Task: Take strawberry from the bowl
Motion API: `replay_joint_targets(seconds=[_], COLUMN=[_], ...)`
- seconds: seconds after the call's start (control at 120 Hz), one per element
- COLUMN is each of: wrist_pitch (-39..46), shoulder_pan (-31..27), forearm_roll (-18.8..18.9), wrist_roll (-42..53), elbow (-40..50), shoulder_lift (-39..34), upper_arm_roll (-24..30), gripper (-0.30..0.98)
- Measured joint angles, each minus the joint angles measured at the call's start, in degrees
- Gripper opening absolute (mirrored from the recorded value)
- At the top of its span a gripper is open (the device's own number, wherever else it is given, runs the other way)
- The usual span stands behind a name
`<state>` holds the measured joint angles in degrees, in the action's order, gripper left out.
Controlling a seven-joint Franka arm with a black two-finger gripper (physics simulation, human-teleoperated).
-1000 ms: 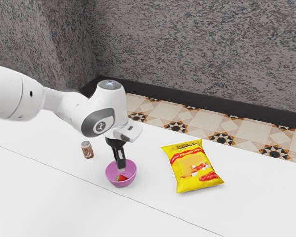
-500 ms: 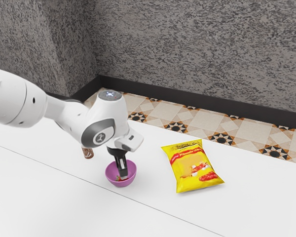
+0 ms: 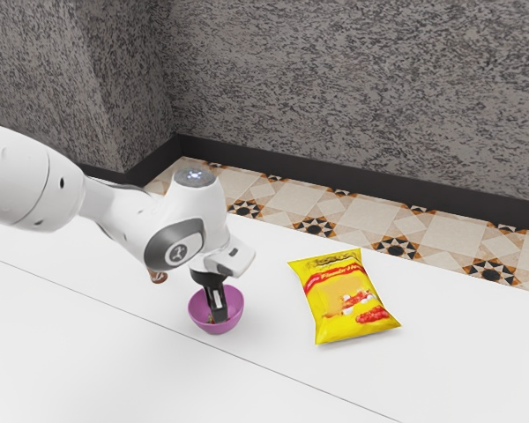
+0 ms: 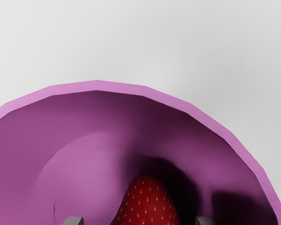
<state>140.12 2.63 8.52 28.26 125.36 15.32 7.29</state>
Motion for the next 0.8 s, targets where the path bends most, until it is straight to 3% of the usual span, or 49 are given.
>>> replay_joint_targets(seconds=[0.8], wrist_pitch=[3.57], shoulder_pan=[-0.65], forearm_roll=[1.32], wrist_roll=[-0.25], elbow=[0.05], shoulder_lift=[2.27], upper_arm_roll=[-0.07], gripper=[0.21])
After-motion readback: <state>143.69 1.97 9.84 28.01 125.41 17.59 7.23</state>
